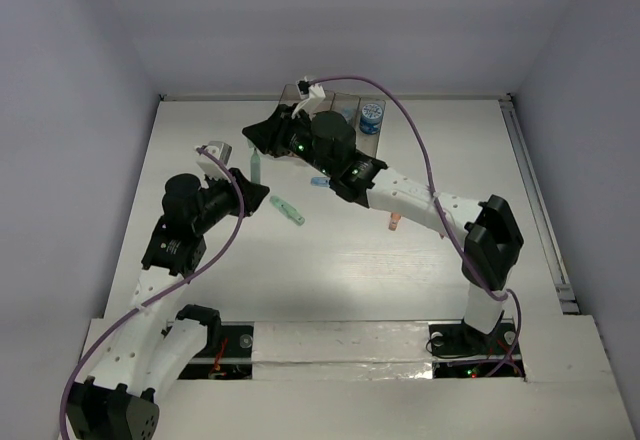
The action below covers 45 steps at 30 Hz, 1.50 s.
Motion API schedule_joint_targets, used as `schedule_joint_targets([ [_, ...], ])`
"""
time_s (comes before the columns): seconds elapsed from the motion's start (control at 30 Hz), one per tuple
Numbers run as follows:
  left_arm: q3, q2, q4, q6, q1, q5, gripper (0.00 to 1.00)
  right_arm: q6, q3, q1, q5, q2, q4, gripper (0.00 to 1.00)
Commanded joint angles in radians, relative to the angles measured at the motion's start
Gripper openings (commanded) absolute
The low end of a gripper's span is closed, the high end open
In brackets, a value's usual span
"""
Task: Sort the stationery into containers
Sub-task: Close the pen cap on the pen.
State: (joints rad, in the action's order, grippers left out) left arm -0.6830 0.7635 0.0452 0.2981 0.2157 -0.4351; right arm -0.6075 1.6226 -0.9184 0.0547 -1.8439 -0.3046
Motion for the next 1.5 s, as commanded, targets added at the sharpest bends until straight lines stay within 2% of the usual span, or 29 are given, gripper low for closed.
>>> schedule_joint_targets([
  [0.0, -0.043, -0.012, -0.047, -0.007, -0.004, -0.005, 0.0, -0.006, 0.048, -0.01, -0.009, -0.009, -0.06, 0.09],
  [0.5, -0.043, -0.018, -0.047, -0.005, -0.004, 0.001, 0.0, 0.028, 0.077, -0.01, 0.02, -0.028, -0.054, 0.1],
  [1.07, -0.044, -0.059, -0.048, -0.004, -0.013, 0.07, 0.0, 0.032, -0.035, -0.071, 0.056, -0.005, -0.077, 0.11],
  [1.23, -0.041, -0.076, -0.048, -0.001, -0.013, 0.094, 0.0, 0.028, -0.085, -0.103, 0.129, 0.003, -0.111, 0.11],
  [1.47, -0.035, -0.095, -0.057, 0.004, -0.022, 0.091, 0.0, -0.055, -0.161, -0.103, 0.108, 0.005, -0.215, 0.13],
])
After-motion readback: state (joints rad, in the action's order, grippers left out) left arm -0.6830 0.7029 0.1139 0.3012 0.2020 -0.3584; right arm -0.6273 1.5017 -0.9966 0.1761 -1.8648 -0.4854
